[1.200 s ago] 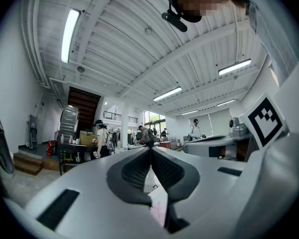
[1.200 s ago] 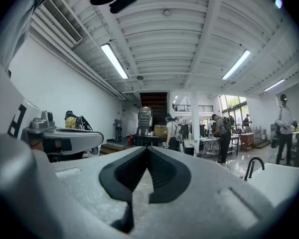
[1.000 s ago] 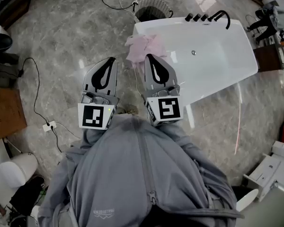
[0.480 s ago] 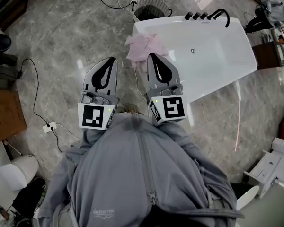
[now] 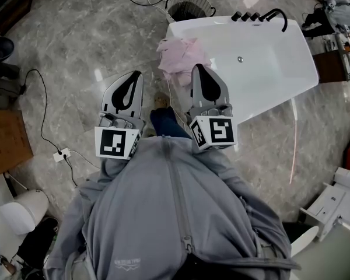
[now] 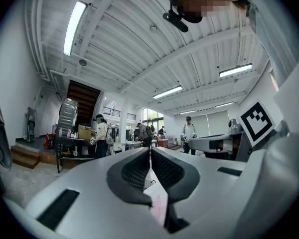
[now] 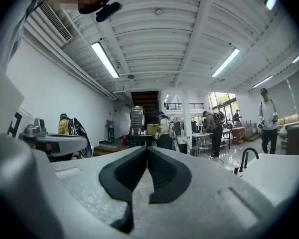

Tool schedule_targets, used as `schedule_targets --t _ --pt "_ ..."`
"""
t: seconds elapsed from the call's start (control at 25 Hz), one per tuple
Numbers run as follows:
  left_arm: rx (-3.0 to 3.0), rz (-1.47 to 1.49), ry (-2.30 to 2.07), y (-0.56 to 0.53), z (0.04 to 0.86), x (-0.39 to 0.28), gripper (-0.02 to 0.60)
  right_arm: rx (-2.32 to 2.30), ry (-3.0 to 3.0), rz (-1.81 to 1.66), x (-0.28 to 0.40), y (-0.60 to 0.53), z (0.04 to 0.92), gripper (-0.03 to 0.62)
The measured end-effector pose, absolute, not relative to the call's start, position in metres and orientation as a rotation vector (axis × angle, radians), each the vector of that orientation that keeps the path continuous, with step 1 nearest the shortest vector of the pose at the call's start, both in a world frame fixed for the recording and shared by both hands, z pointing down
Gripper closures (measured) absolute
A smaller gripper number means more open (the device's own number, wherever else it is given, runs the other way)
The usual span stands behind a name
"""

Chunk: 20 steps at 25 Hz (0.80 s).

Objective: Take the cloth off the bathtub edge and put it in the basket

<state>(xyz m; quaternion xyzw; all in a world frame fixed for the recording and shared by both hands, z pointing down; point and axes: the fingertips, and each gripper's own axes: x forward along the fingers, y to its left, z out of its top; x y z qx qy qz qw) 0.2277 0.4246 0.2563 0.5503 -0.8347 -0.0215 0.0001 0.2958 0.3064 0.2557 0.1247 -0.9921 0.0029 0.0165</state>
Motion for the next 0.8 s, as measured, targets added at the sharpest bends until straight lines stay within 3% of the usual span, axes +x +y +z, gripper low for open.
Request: schedule_targets --t 0.8 --pt "1.85 -0.094 -2.572 0.259 0.269 0.11 0.566 0.422 -3.104 -0.026 0.195 0.159 0.278 0.591"
